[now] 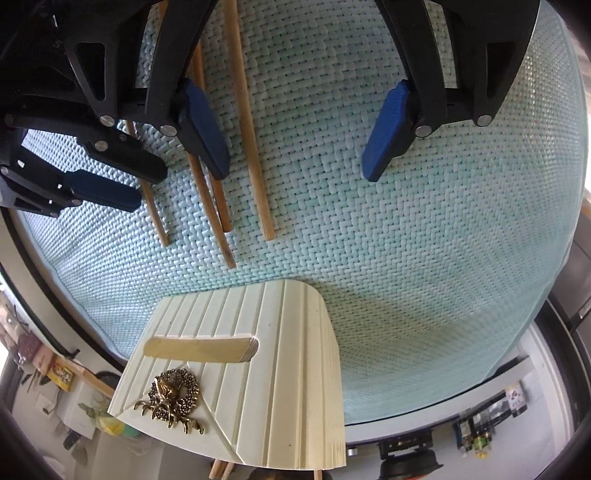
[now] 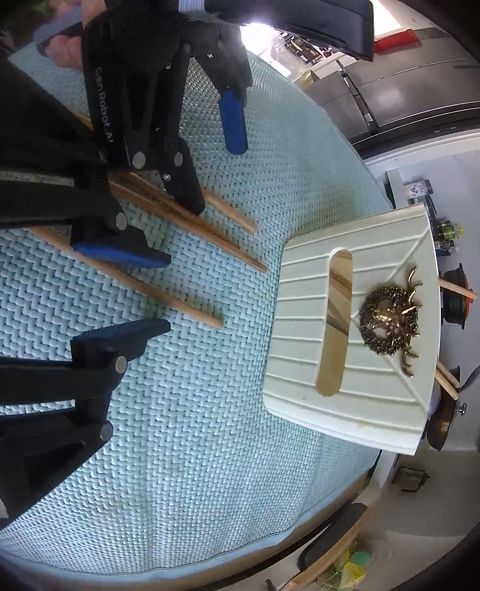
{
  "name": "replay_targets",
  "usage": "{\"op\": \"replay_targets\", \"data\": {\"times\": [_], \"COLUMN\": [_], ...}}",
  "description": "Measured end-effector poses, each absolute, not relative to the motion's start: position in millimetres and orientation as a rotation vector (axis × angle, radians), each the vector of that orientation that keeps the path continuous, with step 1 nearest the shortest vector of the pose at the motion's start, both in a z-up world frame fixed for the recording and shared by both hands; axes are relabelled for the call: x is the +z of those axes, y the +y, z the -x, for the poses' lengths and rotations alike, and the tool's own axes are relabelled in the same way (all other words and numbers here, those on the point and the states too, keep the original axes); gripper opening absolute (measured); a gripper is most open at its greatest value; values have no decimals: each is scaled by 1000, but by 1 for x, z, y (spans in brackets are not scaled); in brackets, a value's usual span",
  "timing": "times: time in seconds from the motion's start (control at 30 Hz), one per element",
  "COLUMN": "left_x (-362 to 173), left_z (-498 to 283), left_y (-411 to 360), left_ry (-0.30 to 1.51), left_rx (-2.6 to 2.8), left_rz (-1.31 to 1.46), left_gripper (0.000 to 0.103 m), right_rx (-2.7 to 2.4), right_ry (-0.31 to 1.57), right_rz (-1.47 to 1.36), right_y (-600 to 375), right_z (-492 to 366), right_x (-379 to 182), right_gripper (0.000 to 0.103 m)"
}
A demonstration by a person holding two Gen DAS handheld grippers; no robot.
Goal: Organize utensils
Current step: 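Close the left tool on a chopstick while the right tool grasps another chopstick, then lift the chopstick with the left tool while the right tool carries its chopstick over the holder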
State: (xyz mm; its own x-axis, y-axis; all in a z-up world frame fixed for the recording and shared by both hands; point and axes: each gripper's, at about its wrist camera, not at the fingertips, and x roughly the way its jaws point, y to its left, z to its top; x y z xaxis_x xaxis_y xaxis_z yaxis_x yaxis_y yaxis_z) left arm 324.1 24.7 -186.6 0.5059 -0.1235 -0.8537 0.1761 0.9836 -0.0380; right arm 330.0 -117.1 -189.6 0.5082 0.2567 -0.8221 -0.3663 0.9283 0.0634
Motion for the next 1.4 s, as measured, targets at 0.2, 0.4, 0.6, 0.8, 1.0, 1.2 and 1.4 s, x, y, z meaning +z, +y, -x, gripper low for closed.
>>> {"op": "replay_targets", "data": {"times": [0.2,0.4,0.6,0.8,1.0,1.2,1.4], "left_x": [-185,-186,-159,-97,-39,-15,-1], "left_z": [-334,-340,-327,-291,-246,-222,-213], "left_y": [22,25,39,53,62,67,70], "left_ry": [1035,1027,961,826,677,590,537], "left_rx": [-217,-241,-244,-279,-318,-327,-328], "left_rz": [-46,22,73,110,111,137,162], "left_gripper": [35,6,5,5,5,5,5], "right_rx": [372,403,446,502,546,553,548], "right_ry": [970,973,898,777,635,527,448], "right_rz": [113,38,-82,-132,-128,-100,-63], "right_y": [-110,-118,-144,-164,-172,-177,-178], "right_z": [-350,-362,-348,-315,-276,-230,-212], "right_x": [-189,-186,-160,-105,-49,-22,-7], "right_gripper": [13,6,6,6,6,6,6]}}
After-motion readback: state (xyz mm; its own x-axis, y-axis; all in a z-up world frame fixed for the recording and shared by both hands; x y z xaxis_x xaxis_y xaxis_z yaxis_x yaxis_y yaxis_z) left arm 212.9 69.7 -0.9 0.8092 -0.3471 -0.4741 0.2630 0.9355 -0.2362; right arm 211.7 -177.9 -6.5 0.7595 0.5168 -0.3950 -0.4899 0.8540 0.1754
